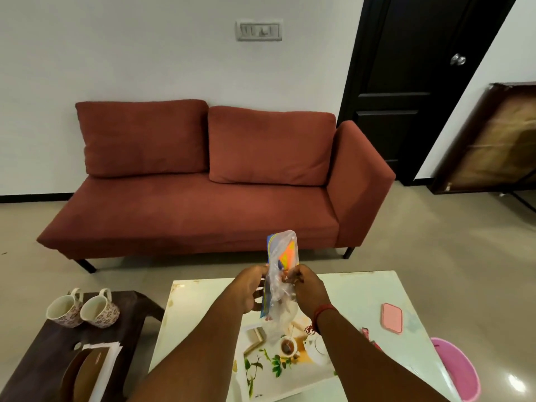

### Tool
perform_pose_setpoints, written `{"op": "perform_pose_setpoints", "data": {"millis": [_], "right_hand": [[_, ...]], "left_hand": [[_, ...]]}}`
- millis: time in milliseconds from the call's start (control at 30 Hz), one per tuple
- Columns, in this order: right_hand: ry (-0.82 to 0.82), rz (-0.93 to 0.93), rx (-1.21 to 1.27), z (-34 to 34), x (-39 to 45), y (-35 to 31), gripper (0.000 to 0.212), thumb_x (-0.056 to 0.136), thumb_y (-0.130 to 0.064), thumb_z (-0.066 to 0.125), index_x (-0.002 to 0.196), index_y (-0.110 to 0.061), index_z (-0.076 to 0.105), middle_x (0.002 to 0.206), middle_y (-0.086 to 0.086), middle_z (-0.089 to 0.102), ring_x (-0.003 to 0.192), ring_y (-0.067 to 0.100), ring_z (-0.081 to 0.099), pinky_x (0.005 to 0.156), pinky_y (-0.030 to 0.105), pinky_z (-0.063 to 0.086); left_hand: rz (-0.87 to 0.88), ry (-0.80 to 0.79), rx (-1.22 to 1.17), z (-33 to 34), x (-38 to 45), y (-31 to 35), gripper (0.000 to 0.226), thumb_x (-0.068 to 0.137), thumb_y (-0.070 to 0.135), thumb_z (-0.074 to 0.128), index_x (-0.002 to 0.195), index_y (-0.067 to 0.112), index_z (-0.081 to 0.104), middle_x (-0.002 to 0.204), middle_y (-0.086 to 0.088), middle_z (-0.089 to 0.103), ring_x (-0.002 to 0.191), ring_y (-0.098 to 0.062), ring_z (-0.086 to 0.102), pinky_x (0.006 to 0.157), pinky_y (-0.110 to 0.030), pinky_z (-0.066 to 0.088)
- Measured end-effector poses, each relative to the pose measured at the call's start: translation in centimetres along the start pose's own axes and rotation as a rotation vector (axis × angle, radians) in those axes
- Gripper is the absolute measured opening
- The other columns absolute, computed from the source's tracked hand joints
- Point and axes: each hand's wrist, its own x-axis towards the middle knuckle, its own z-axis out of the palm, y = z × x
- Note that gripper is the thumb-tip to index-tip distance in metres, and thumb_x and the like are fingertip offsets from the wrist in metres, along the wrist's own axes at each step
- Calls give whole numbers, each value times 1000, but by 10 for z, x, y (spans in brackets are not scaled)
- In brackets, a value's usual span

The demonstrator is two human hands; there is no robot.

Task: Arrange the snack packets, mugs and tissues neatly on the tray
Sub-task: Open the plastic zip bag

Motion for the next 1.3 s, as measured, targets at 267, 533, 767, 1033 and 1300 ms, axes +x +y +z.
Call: {"op": "perform_pose_setpoints", "data": {"millis": [267, 533, 767, 1033, 1300], "right_hand": [[-13, -97, -98, -25, 25, -11, 37, 80, 12, 38, 77, -21, 54, 89, 7, 66, 74, 22, 54, 65, 26, 42], [-15, -35, -58, -65, 46, -13, 10, 94, -16, 52, 102, -14, 57, 98, 5, 65, 91, 25, 59, 76, 32, 46], [-157, 99, 156, -71, 48, -26, 24, 96, -33, 53, 98, -10, 60, 102, 17, 67, 96, 35, 66, 82, 55, 58], [-118, -51, -190, -64, 46, -34, 21, 96, -18, 45, 91, -10, 64, 98, 15, 66, 78, 24, 58, 60, 25, 44], [-147, -189, -319, -44, 37, -41, 23, 91, -1, 46, 92, -1, 68, 97, 21, 69, 75, 23, 51, 64, 24, 34]], "left_hand": [[165, 174, -128, 22, 10, 22, 28, 91, 26, 66, 100, 0, 69, 88, -19, 73, 70, -29, 66, 65, -35, 57], [602, 386, 394, 68, 9, 34, 7, 93, 18, 58, 90, 17, 64, 83, 3, 65, 75, -12, 59, 59, -19, 42], [530, 278, 354, 111, 10, 25, 15, 90, 7, 53, 80, 12, 64, 73, -3, 63, 66, -15, 59, 59, -24, 50], [445, 298, 186, 103, 8, 22, 14, 98, 15, 52, 104, 13, 64, 101, -9, 69, 86, -21, 68, 63, -27, 58], [498, 421, 198, 77, 12, 20, 13, 94, 18, 61, 90, 14, 72, 89, -8, 73, 84, -24, 70, 71, -41, 62]]}}
